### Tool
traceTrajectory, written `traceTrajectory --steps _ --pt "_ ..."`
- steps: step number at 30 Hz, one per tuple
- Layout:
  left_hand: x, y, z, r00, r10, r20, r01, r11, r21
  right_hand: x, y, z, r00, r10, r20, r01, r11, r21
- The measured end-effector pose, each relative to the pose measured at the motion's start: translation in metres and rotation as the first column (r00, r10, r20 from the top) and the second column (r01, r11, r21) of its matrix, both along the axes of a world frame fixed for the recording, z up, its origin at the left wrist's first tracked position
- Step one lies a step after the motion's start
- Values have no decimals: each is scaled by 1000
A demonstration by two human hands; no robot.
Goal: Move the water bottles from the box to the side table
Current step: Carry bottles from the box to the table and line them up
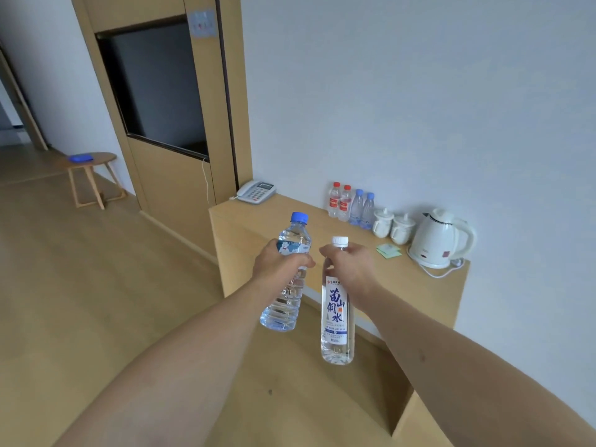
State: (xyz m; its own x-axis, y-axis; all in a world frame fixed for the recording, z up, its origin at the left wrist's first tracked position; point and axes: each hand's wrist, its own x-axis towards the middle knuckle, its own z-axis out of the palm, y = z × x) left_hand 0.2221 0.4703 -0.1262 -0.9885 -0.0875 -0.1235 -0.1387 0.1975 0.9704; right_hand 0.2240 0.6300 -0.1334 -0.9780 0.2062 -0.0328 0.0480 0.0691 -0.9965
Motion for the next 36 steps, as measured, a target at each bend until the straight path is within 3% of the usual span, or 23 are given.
traceTrajectory --steps 13,26,36 --pt "-246 -27 -14 996 -81 27 81 996 -20 -237 -25 -11 998 -67 10 66 997 25" --pt "-506 0 -27 995 -94 32 96 992 -77 -502 10 -31 995 -95 28 95 995 2" --pt "-653 21 -64 976 -194 102 205 973 -103 -628 27 -58 975 -213 69 209 976 53"
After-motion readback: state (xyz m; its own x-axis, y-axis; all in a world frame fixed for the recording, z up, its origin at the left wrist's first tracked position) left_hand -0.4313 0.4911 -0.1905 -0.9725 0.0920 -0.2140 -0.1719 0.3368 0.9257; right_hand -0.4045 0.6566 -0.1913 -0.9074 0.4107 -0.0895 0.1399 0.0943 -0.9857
